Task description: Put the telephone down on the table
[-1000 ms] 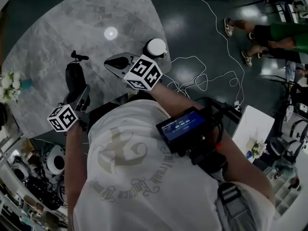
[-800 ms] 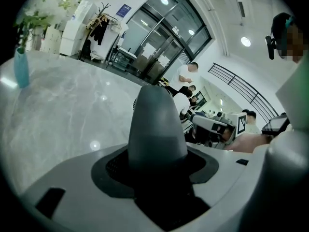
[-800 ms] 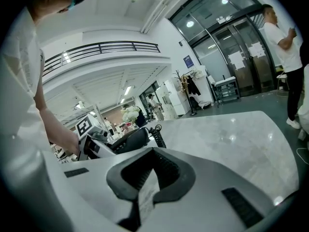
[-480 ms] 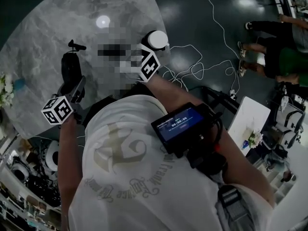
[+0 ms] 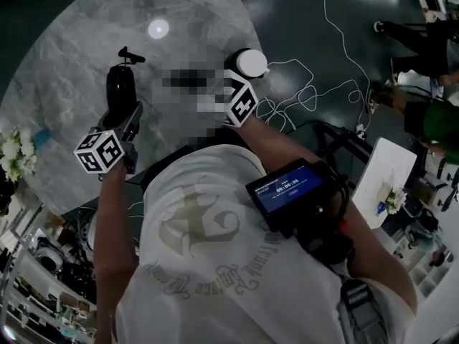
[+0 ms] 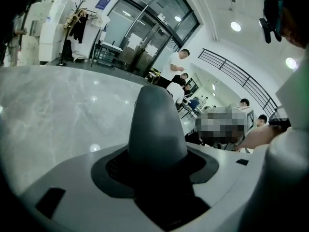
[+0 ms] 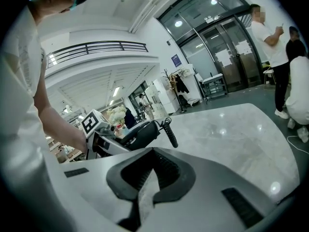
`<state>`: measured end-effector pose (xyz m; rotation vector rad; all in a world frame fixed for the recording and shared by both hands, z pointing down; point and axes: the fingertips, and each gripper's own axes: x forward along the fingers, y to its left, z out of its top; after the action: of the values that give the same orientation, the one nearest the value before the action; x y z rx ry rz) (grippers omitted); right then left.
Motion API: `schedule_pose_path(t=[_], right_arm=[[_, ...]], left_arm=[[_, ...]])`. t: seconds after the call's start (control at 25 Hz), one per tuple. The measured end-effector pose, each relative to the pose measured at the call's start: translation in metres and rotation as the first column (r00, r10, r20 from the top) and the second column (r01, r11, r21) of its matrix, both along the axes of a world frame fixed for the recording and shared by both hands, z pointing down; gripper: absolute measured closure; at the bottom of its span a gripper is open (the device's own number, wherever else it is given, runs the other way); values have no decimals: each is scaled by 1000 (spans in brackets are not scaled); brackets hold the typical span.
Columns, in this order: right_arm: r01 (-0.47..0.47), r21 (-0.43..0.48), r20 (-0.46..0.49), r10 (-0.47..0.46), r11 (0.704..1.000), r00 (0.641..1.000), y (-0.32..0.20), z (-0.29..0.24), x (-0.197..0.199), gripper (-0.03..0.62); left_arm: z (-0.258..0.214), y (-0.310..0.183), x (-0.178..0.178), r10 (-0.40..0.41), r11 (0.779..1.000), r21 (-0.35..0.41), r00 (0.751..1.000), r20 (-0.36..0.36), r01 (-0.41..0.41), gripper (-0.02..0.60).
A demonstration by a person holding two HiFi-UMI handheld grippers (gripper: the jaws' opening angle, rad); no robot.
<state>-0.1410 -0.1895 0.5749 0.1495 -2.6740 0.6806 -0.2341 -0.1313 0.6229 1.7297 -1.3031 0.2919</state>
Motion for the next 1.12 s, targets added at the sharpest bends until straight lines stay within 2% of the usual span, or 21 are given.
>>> schedule_pose_path(t=[0.16, 0.36, 0.52, 0.64, 0.8, 1.12], right_arm=[[-22, -19, -33, 22, 1000, 999, 0, 12, 16, 579], [-46, -40, -43, 44, 998, 998, 2, 22, 13, 579], [-64, -51, -54, 61, 997, 997, 2, 27, 17, 579], [-81, -60, -56, 78, 995, 995, -1, 27, 34, 579], [-92, -72, -61, 87, 993, 994, -2, 29, 50, 579], [-88, -81, -57, 84, 993, 995, 6, 35, 51, 579]], left_arm=[[8, -21, 11, 30, 1000, 6, 1000, 2, -30, 307], [21, -41, 4, 62, 998, -5, 997, 55, -62, 307], [40, -49, 5, 106, 993, -56, 985, 134, -99, 307], [52, -50, 20, 143, 986, -114, 974, 178, -124, 307], [63, -46, 36, 176, 975, -168, 962, 209, -143, 307], [86, -31, 37, 229, 959, -224, 939, 259, -172, 305]])
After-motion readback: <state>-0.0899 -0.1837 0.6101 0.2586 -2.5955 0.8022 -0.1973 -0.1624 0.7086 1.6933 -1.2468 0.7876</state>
